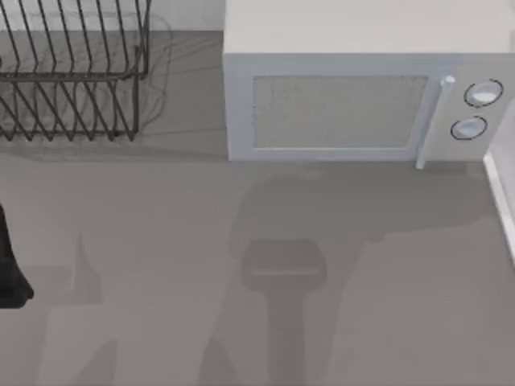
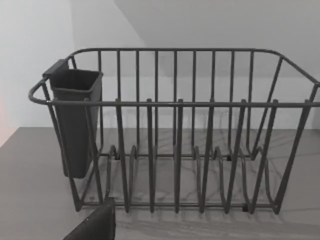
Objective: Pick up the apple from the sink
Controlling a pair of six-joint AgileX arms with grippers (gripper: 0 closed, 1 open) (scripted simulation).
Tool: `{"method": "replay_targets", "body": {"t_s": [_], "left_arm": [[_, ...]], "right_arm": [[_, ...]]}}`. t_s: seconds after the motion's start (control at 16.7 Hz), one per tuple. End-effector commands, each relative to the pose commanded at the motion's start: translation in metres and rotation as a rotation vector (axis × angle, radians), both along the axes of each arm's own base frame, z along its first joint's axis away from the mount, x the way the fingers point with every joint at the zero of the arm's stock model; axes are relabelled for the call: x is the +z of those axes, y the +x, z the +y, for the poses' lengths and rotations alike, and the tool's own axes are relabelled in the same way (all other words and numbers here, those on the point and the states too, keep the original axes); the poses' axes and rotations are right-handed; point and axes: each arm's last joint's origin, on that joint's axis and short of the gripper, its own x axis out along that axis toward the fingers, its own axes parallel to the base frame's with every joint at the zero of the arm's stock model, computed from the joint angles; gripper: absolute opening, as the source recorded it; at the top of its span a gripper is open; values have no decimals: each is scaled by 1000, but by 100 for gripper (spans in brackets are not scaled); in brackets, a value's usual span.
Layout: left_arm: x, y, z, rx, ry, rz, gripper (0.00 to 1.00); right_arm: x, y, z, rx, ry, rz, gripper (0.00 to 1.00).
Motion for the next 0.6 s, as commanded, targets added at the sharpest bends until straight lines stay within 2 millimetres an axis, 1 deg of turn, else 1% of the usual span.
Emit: {"method": "replay_targets", "body": {"t_s": [0.18,0.24,0.3,0.36,0.42,0.48,0.6], "left_arm": [[0,0,0,0,0,0,100],[0,0,0,0,0,0,100],[0,0,0,0,0,0,100],[0,0,0,0,0,0,100],[0,0,0,0,0,0,100],[0,0,0,0,0,0,100],[0,0,0,0,0,0,100]], "right_arm": [[-1,1,2,1,1,2,0],[-1,1,7,1,2,4,0],[-1,1,16,1,4,7,0],[-1,1,30,0,5,11,0],[0,0,48,0,7,16,0],[0,-2,71,0,9,20,0],[1,-13,124,1,11,29,0]]}}
